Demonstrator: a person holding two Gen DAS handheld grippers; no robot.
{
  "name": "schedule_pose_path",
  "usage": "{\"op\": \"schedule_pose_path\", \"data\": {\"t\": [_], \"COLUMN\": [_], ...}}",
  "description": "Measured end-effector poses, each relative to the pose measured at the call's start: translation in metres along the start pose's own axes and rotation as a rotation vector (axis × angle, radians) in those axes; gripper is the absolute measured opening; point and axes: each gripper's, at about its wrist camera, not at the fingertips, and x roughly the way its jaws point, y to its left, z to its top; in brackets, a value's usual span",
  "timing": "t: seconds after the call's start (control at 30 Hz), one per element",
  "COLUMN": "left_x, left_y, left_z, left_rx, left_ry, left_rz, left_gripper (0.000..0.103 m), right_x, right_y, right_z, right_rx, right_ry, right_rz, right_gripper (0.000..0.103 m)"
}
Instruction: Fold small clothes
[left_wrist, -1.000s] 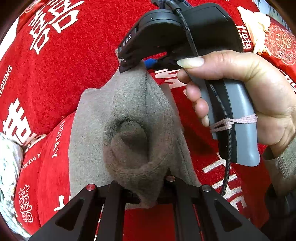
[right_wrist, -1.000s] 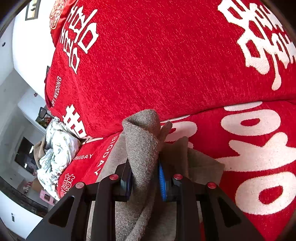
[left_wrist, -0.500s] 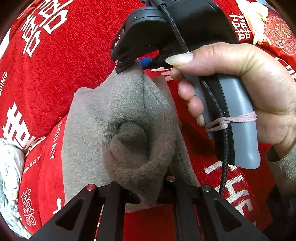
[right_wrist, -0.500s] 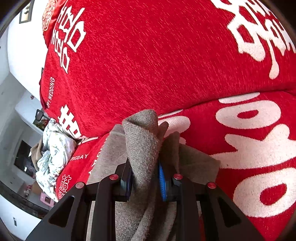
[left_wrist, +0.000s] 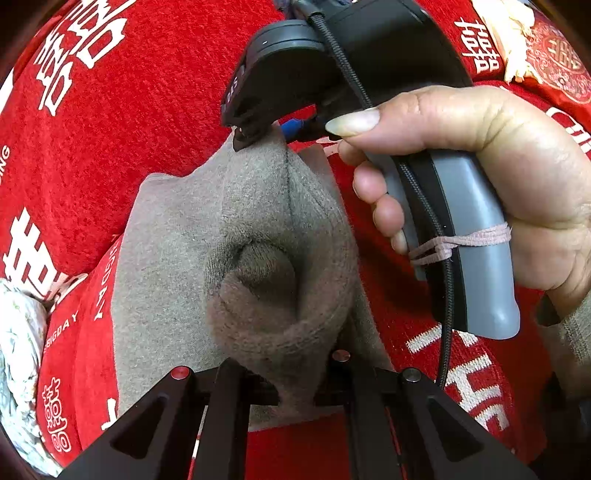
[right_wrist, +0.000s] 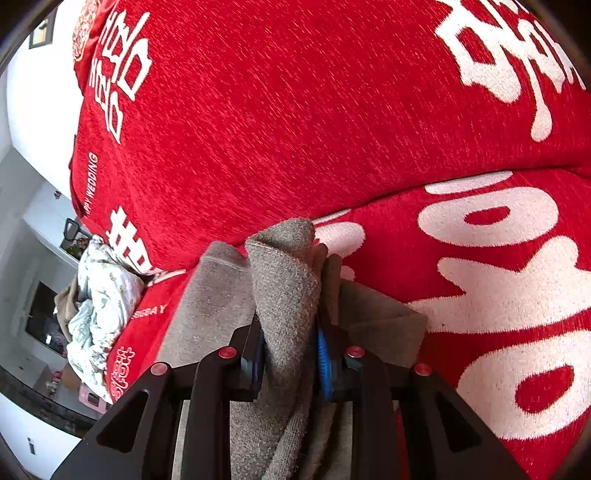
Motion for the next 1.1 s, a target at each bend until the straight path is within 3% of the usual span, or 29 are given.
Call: {"op": "schedule_pose_path", "data": {"t": [0.13,0.23,0.27,0.3,0.33,0.4,0.43,0.47,0.63,0.77,0.83,0.9,1.0,1.1], "left_x": [0.003,0.002,0.002,0.002,0.002,-0.001,-0.003,-0.007,-0.030,-0.047,-0.046,-0.030,-0.002,0.015], "left_y": [0.001,0.010,0.015,0.019,0.026,0.038,0.046,0.053,0.084,0.117,0.129,0.131,0.130,0.130], "left_z": [0.000,0.000,0.000,0.000,0.000,-0.001,-0.001,-0.003,-0.012,-0.020,-0.022,-0.018,-0.017,-0.023], "left_rx": [-0.004,-0.040,-0.056,-0.071,-0.094,-0.140,-0.162,-0.187,-0.237,-0.302,-0.364,-0.417,-0.431,-0.408], "left_ry": [-0.007,-0.015,-0.015,-0.013,-0.018,-0.031,-0.042,-0.057,-0.107,-0.185,-0.197,-0.135,-0.068,-0.064], "left_rz": [-0.008,-0.062,-0.085,-0.120,-0.166,-0.206,-0.221,-0.249,-0.470,-0.563,-0.555,-0.499,-0.444,-0.421], "left_gripper": [0.009,0.010,0.017,0.033,0.039,0.072,0.078,0.081,0.081,0.081,0.081,0.081,0.081,0.081], "right_x": [0.002,0.003,0.002,0.001,-0.001,-0.006,-0.011,-0.016,-0.046,-0.064,-0.062,-0.053,-0.037,-0.029], "right_y": [-0.006,-0.009,-0.009,-0.010,-0.011,-0.012,-0.012,-0.013,-0.002,0.027,0.039,0.045,0.039,0.018], "right_z": [-0.001,-0.002,-0.002,-0.002,-0.002,-0.001,-0.001,-0.001,0.003,-0.002,-0.009,-0.016,-0.029,-0.042], "right_rx": [0.017,0.028,0.031,0.035,0.038,0.054,0.069,0.077,0.068,-0.007,-0.033,-0.057,-0.069,-0.045], "right_ry": [0.007,0.007,0.008,0.006,0.001,-0.010,-0.024,-0.039,-0.098,-0.090,-0.051,-0.010,0.053,0.086], "right_rz": [-0.003,-0.014,-0.020,-0.024,-0.028,-0.046,-0.067,-0.076,-0.060,0.087,0.171,0.181,0.067,-0.002], "right_gripper": [0.026,0.028,0.030,0.033,0.034,0.050,0.059,0.060,0.060,0.060,0.065,0.073,0.073,0.072]}}
